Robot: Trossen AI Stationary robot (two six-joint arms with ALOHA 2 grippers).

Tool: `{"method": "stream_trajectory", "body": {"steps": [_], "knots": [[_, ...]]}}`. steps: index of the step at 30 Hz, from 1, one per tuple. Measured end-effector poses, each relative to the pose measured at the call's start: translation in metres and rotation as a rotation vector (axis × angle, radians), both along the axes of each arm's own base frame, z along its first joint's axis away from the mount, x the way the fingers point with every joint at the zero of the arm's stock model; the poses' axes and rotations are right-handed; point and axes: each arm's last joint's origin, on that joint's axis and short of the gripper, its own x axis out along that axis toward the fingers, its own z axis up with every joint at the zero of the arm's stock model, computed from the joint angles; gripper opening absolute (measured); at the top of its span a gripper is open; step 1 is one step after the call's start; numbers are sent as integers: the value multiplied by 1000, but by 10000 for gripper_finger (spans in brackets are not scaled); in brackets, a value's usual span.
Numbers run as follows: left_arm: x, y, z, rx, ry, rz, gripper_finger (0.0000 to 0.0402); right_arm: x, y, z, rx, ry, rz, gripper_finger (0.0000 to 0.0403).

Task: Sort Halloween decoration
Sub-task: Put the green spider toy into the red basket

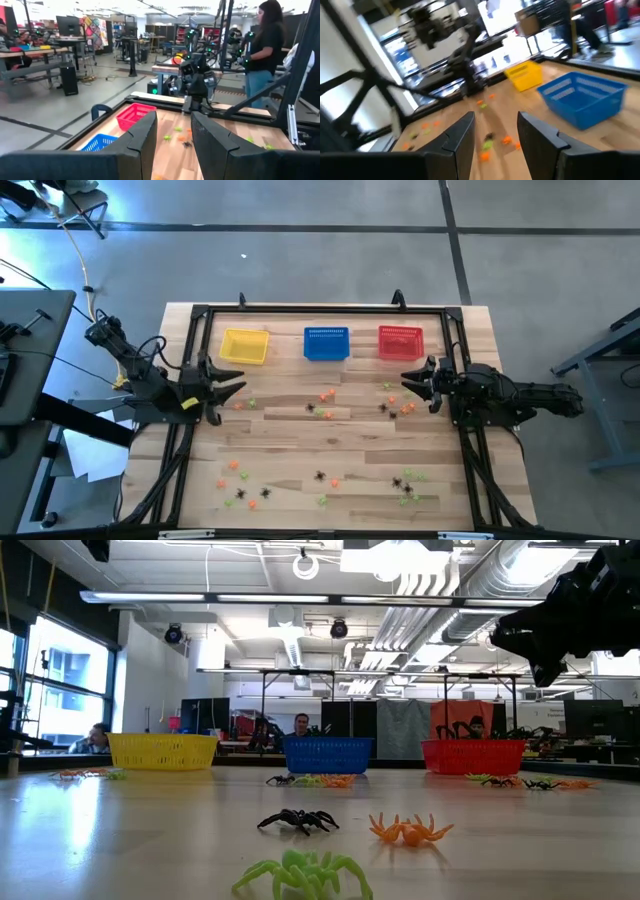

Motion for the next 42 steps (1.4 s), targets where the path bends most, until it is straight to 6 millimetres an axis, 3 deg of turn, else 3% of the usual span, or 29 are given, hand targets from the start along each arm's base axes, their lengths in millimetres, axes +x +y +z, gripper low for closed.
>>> {"method": "stream_trajectory", "body": {"steps": [7, 10, 20, 25, 32, 37, 42], "knots": [[12, -2, 0, -14, 20, 61, 110, -1, -5, 3, 192, -74, -169, 144], [18, 2, -2, -24, 26, 107, 110, -1, -5, 3, 213, -78, -169, 144], [32, 14, -7, -5, 55, 145, 110, -4, -10, 8, 591, -273, -294, 144], [35, 19, -7, 14, 63, 127, 110, -4, -10, 9, 675, -319, -294, 144], [39, 28, -3, 66, 50, 130, 110, -4, -7, 15, 618, -289, -185, 144], [41, 35, 1, 82, 25, 146, 110, -9, -5, 51, 495, -281, -137, 144], [43, 39, 9, 82, 11, 127, 110, -5, -5, 77, 449, 45, -213, 144]]}}
